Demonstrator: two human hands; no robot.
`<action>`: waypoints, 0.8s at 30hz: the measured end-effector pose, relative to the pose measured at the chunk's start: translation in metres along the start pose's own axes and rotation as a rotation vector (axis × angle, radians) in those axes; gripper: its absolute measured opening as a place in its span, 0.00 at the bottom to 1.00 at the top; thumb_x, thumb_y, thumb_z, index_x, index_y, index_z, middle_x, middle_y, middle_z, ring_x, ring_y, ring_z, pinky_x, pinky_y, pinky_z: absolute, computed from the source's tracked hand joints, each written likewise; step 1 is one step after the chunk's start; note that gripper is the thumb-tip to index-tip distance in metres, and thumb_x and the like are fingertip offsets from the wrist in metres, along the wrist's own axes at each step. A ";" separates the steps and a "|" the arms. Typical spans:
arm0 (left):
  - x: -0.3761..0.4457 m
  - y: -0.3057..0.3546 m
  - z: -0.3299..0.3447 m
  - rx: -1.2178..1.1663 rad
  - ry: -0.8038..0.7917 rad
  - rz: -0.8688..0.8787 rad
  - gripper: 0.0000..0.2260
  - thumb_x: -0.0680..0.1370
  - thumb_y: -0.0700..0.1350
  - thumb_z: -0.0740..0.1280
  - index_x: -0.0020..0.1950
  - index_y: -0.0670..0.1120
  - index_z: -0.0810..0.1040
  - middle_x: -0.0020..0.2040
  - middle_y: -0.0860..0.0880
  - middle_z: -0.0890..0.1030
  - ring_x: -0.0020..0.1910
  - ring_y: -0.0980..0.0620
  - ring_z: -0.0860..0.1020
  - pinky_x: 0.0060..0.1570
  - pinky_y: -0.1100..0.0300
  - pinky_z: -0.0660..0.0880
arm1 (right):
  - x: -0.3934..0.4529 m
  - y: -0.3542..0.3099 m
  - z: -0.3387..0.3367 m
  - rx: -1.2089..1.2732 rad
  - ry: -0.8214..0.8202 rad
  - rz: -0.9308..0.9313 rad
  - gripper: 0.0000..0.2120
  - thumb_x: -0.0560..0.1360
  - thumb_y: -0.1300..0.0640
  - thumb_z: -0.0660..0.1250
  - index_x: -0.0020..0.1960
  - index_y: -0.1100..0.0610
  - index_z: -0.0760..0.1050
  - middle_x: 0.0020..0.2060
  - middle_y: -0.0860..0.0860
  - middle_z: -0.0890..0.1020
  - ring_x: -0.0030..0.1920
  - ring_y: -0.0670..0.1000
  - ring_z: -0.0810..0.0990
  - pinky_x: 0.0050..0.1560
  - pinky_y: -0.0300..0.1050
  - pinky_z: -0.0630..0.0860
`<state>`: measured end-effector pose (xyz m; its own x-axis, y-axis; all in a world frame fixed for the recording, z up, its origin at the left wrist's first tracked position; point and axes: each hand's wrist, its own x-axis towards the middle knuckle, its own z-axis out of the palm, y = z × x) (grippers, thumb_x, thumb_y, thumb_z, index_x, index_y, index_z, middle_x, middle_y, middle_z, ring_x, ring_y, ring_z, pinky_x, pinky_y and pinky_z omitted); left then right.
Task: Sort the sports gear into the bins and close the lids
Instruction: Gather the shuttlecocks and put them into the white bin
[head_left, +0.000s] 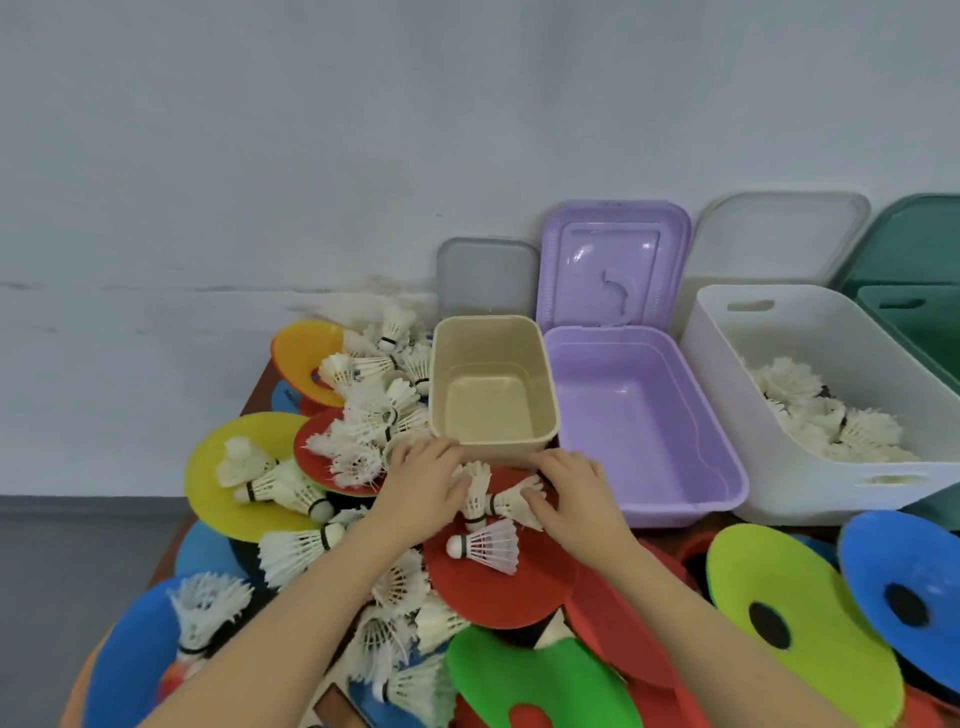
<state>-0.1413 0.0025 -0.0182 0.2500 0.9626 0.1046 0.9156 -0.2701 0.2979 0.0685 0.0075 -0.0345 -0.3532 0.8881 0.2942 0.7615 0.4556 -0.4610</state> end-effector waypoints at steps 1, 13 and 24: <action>-0.003 -0.005 0.003 -0.010 -0.009 0.011 0.18 0.79 0.52 0.57 0.67 0.51 0.71 0.68 0.52 0.70 0.68 0.48 0.65 0.66 0.51 0.54 | -0.003 -0.001 0.007 -0.097 -0.015 0.003 0.17 0.69 0.51 0.65 0.58 0.51 0.75 0.50 0.45 0.79 0.52 0.50 0.76 0.54 0.45 0.59; -0.015 -0.009 0.029 -0.030 0.023 0.021 0.20 0.80 0.51 0.58 0.72 0.52 0.64 0.67 0.55 0.70 0.68 0.54 0.64 0.63 0.58 0.52 | -0.015 0.002 0.038 -0.444 -0.018 0.066 0.23 0.52 0.48 0.80 0.44 0.50 0.78 0.43 0.46 0.78 0.49 0.51 0.78 0.61 0.54 0.55; -0.014 -0.012 0.034 -0.336 0.247 -0.087 0.02 0.75 0.45 0.69 0.44 0.48 0.81 0.42 0.55 0.80 0.46 0.53 0.76 0.53 0.57 0.64 | -0.025 -0.007 0.024 -0.154 0.076 0.058 0.16 0.70 0.43 0.60 0.53 0.51 0.73 0.48 0.43 0.77 0.54 0.45 0.75 0.68 0.47 0.44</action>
<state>-0.1454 -0.0070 -0.0557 0.0562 0.9592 0.2772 0.7662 -0.2195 0.6040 0.0592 -0.0161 -0.0590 -0.2686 0.9027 0.3362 0.8557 0.3839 -0.3469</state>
